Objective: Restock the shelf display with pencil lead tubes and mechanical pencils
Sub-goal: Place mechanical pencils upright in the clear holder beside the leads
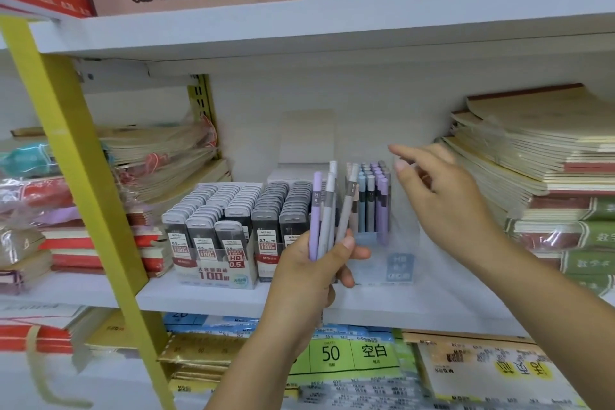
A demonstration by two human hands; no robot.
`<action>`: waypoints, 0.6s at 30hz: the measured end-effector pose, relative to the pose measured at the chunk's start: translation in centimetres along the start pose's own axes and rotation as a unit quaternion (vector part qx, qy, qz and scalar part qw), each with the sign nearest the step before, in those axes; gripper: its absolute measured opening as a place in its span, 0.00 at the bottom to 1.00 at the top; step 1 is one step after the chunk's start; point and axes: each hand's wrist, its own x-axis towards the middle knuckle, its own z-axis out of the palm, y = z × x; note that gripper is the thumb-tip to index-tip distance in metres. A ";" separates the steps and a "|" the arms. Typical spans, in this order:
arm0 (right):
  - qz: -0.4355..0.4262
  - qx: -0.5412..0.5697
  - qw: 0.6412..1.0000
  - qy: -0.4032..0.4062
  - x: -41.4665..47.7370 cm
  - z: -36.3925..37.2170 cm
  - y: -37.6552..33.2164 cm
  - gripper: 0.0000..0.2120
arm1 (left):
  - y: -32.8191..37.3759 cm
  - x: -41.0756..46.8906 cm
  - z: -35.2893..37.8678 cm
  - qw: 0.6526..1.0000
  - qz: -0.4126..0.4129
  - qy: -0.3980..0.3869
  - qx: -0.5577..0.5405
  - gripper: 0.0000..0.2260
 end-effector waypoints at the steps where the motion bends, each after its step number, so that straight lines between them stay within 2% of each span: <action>1: 0.025 0.082 0.996 -0.030 -0.1 0.0 -1.0 0.16 | 0.1 0.0 0.1 1.000 0.002 -0.008 0.003 0.06; 3: 0.068 0.182 0.975 -0.107 -0.6 0.4 -2.3 0.16 | 0.2 -0.1 0.3 1.000 0.004 -0.024 0.012 0.05; 5: 0.082 0.223 0.964 -0.118 -0.7 0.8 -2.9 0.15 | 0.3 -0.3 0.5 0.999 0.007 -0.031 0.018 0.05; 9: 0.036 0.272 0.960 0.056 0.6 -1.6 -2.4 0.14 | 0.4 -0.6 -0.1 0.999 0.014 0.011 0.029 0.07; 11: -0.011 0.211 0.975 0.077 1.2 -2.7 -1.6 0.14 | 0.4 -0.7 -0.7 0.999 0.009 0.026 0.030 0.09; 14: -0.037 0.061 0.997 0.031 1.5 -2.7 -0.2 0.14 | 0.3 -0.6 -1.2 0.999 -0.003 0.029 0.026 0.12; 18: -0.045 -0.049 0.998 -0.014 1.2 -1.5 0.8 0.13 | 0.4 -0.6 -0.9 1.000 -0.006 0.024 0.016 0.10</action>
